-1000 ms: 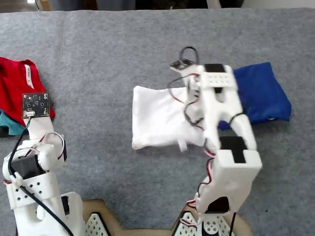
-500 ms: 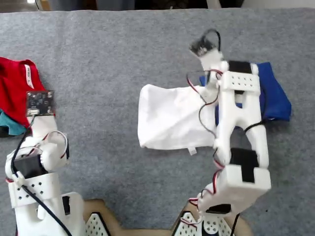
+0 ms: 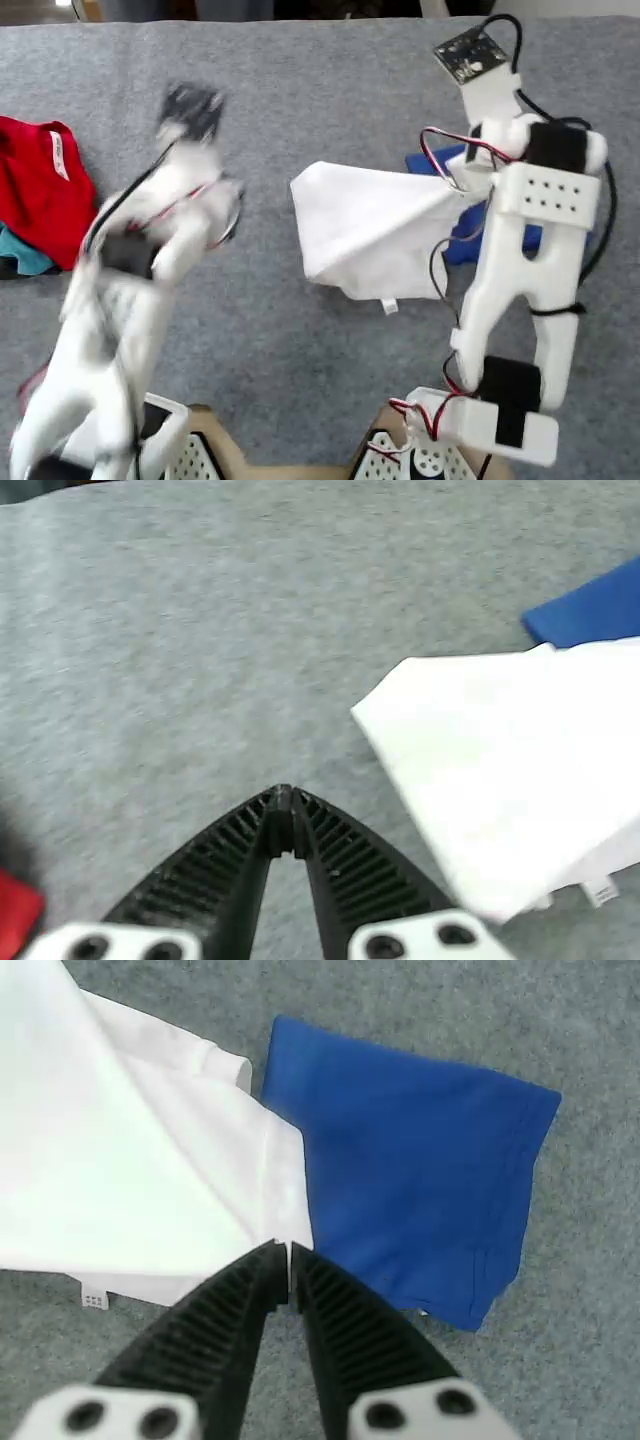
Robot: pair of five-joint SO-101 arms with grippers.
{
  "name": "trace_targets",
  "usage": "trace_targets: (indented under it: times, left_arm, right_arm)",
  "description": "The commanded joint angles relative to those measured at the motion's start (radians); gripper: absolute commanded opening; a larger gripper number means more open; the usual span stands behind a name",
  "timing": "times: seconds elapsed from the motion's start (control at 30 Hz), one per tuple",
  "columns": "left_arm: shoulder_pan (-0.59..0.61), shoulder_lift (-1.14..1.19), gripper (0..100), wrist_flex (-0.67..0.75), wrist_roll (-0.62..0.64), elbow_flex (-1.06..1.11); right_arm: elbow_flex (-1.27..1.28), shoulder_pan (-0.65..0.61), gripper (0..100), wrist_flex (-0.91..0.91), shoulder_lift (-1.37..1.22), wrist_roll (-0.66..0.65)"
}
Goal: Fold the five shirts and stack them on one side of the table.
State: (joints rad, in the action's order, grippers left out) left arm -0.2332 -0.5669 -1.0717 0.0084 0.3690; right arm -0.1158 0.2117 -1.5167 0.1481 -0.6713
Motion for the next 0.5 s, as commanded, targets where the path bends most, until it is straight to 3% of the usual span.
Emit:
trace_targets:
  times: [0.0,0.17,0.33,0.47]
  left_arm:
    - [-0.058,0.336,3,-0.035,0.026,-0.375]
    - [-0.015,0.611,3,-0.192,0.029,-0.739]
    - [0.111,0.692,3,-0.264,0.089,-0.849]
    - [0.134,0.695,3,-0.261,0.083,-0.805]
  right_arm:
    - [0.071,-0.068,1.4,0.008,0.07,0.011]
    - [0.282,-0.227,1.4,0.173,0.071,0.072]
    - [0.314,-0.33,2.1,0.249,0.071,0.204]
    - [0.3,-0.292,19.8,0.215,0.071,0.252]
